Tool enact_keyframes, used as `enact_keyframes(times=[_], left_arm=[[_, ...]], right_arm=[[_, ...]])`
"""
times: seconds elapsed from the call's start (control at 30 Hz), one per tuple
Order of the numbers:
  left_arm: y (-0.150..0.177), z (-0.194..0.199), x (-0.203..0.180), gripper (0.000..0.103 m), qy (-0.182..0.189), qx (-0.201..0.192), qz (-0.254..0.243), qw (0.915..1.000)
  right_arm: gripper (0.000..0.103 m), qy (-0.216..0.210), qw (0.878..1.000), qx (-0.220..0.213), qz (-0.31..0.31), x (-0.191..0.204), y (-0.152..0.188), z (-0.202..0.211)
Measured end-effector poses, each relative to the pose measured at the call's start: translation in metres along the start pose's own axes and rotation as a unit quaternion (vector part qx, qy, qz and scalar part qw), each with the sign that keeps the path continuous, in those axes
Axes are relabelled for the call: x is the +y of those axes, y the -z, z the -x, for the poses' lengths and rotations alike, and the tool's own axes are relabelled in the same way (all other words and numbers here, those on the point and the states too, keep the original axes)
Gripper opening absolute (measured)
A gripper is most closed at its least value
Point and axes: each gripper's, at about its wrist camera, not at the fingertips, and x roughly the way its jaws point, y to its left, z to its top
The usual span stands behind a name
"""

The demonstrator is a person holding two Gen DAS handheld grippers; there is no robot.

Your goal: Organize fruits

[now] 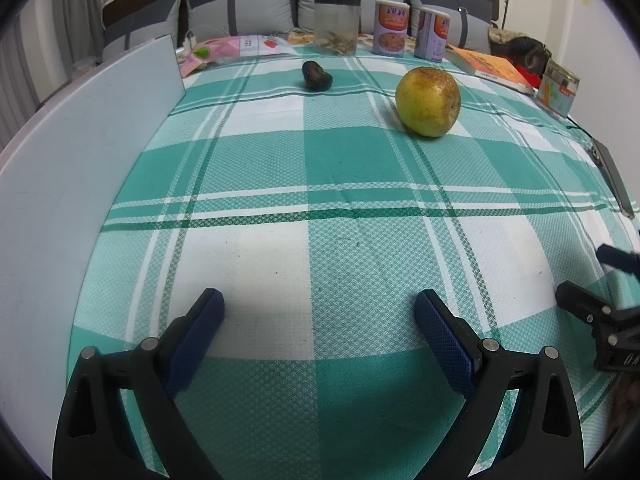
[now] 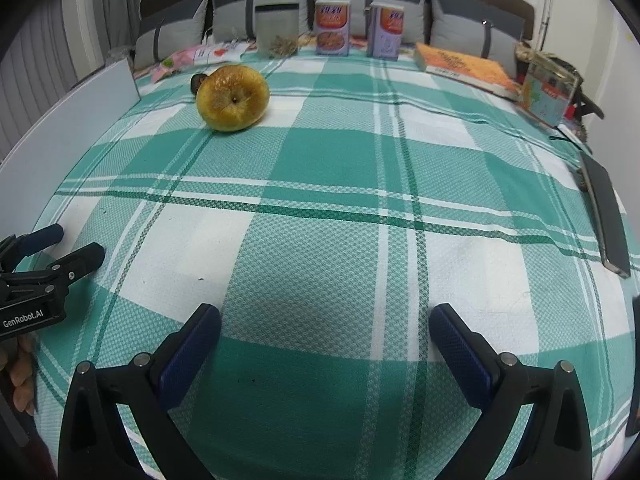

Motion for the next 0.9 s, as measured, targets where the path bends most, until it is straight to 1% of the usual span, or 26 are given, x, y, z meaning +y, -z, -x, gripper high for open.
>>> enact_keyframes(times=[0.03,0.07,0.1,0.17,0.2,0.23,0.33,0.37,0.43,0.47,0.53,0.6,0.63,0.7,0.77,0.8,0.9], left_arm=[[0.0,0.0,0.0,0.097,0.0,0.0,0.0,1.0],[0.0,0.0,0.0,0.097,0.0,0.0,0.0,1.0],[0.0,0.0,0.0,0.097,0.0,0.0,0.0,1.0],[0.0,0.0,0.0,0.097,0.0,0.0,0.0,1.0],[0.0,0.0,0.0,0.097,0.0,0.0,0.0,1.0],[0.0,0.0,0.0,0.097,0.0,0.0,0.0,1.0],[0.0,0.0,0.0,0.097,0.0,0.0,0.0,1.0],[0.0,0.0,0.0,0.097,0.0,0.0,0.0,1.0],[0.0,0.0,0.0,0.097,0.0,0.0,0.0,1.0],[0.0,0.0,0.0,0.097,0.0,0.0,0.0,1.0],[0.0,0.0,0.0,0.097,0.0,0.0,0.0,1.0],[0.0,0.0,0.0,0.097,0.0,0.0,0.0,1.0],[0.0,0.0,0.0,0.097,0.0,0.0,0.0,1.0],[0.0,-0.001,0.0,0.097,0.0,0.0,0.0,1.0],[0.0,-0.001,0.0,0.097,0.0,0.0,0.0,1.0],[0.0,-0.001,0.0,0.097,0.0,0.0,0.0,1.0],[0.0,0.0,0.0,0.097,0.0,0.0,0.0,1.0]], right_arm=[[0.102,-0.012,1.0,0.012,0.001,-0.002,-0.012,-0.002],[0.101,-0.03,0.999,0.013,-0.005,-0.004,-0.028,0.0],[0.1,-0.039,0.999,0.008,-0.01,-0.005,-0.04,0.002],[0.1,-0.054,0.998,-0.015,-0.014,-0.001,-0.083,0.008],[0.097,-0.062,0.998,-0.023,-0.011,0.004,-0.102,0.01],[0.092,-0.073,0.997,-0.031,-0.001,0.013,-0.126,0.011],[0.081,-0.084,0.995,-0.038,0.031,0.043,-0.176,0.005],[0.08,-0.085,0.995,-0.038,0.039,0.051,-0.187,0.001],[0.071,-0.085,0.994,-0.032,0.056,0.068,-0.205,-0.013],[0.069,-0.085,0.994,-0.026,0.064,0.073,-0.208,-0.02],[0.059,-0.078,0.993,-0.003,0.09,0.08,-0.208,-0.036],[0.05,-0.067,0.991,0.019,0.111,0.077,-0.195,-0.046],[0.05,-0.065,0.991,0.007,0.116,0.072,-0.187,-0.041],[0.05,-0.083,0.991,0.003,0.102,0.057,-0.17,-0.029],[0.05,-0.091,0.99,0.007,0.104,0.046,-0.151,-0.019],[0.05,-0.089,0.99,0.012,0.108,0.041,-0.14,-0.015],[0.05,-0.084,0.989,0.018,0.117,0.038,-0.124,-0.009]])
